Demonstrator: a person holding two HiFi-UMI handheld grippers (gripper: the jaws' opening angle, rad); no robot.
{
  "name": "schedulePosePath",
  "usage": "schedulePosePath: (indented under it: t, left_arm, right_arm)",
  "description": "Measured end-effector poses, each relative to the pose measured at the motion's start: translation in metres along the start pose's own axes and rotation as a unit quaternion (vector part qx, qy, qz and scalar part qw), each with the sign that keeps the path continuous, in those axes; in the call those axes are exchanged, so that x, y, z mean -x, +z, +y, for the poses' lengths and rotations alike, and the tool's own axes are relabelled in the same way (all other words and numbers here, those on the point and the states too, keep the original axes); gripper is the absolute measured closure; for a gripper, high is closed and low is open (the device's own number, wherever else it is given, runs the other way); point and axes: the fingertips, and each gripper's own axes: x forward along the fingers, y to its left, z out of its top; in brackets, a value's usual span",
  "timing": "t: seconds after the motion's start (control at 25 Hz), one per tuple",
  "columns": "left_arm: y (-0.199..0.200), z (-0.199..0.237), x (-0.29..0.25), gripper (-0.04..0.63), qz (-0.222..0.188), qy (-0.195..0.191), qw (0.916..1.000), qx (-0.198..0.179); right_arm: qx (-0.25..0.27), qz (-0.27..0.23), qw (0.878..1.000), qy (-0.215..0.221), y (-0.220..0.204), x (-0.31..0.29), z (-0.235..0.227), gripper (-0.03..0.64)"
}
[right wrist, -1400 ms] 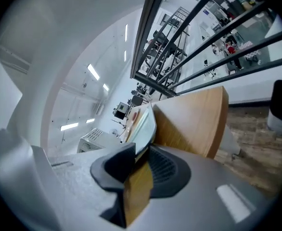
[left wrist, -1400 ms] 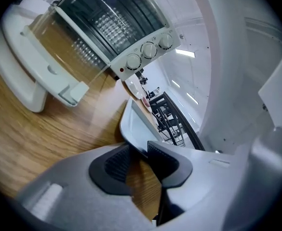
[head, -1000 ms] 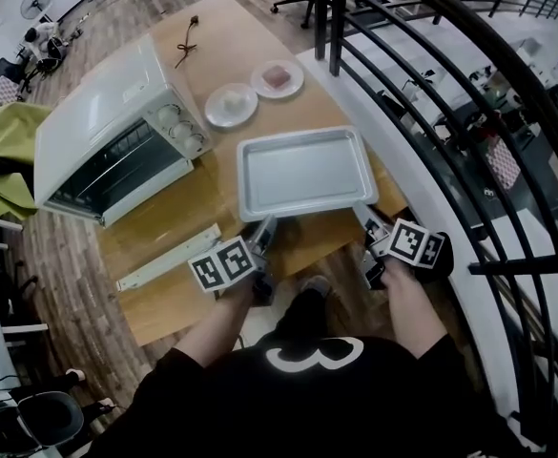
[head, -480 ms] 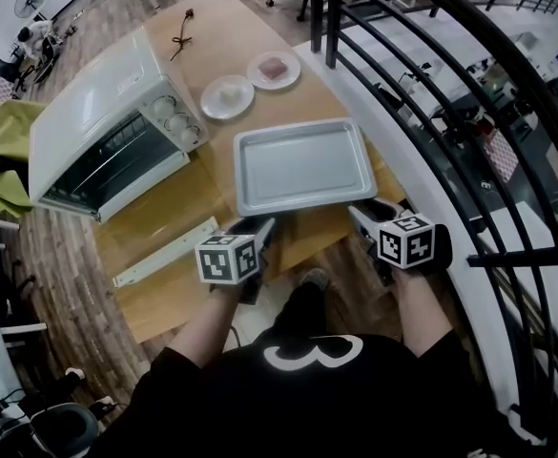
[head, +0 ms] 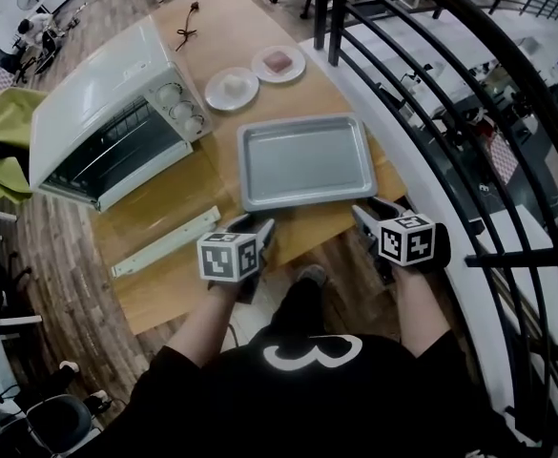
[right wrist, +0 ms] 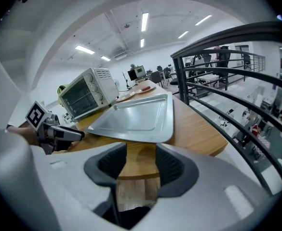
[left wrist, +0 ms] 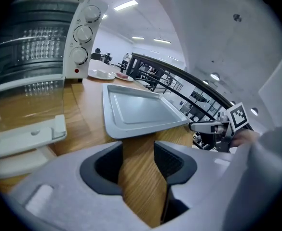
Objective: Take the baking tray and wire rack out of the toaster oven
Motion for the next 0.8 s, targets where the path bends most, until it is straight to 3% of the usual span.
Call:
schedulePosePath:
  t: [0.2,0.32,0.44,0.52,0.68,0.8]
  left_arm:
    - [-0.002,-0.005,0.021,0.408,-0.02,-0.008,0.9998,0.001]
    - [0.009,-0.022,0.049,0.416,-0.064,-0.033,0.9972,0.021]
    - [0.023,-0.045,0.091,0.497,-0.117,-0.069,0.9896,0.045]
    - [0.03,-0.063,0.126,0.545,-0.152,-0.088,0.9835,0.042]
    - [0.032,-0.091,0.194,0.581,-0.21,-0.088,0.9737,-0.008]
    - [0.029,-0.094,0.242,0.586,-0.248,-0.078,0.9652,-0.024]
  right_arm:
    - [-0.01,-0.028,0.999,0.012,0.011,0.018,0.016,0.426]
    - [-0.048,-0.069,0.993,0.077,0.024,0.037,0.057,0.448]
    - [-0.081,-0.105,0.978,0.161,0.038,0.06,0.113,0.539]
    - [-0.082,-0.115,0.967,0.21,0.045,0.078,0.153,0.58]
    - [-0.004,-0.118,0.959,0.259,0.047,0.108,0.23,0.614]
    - [0.07,-0.128,0.949,0.28,0.05,0.124,0.279,0.614]
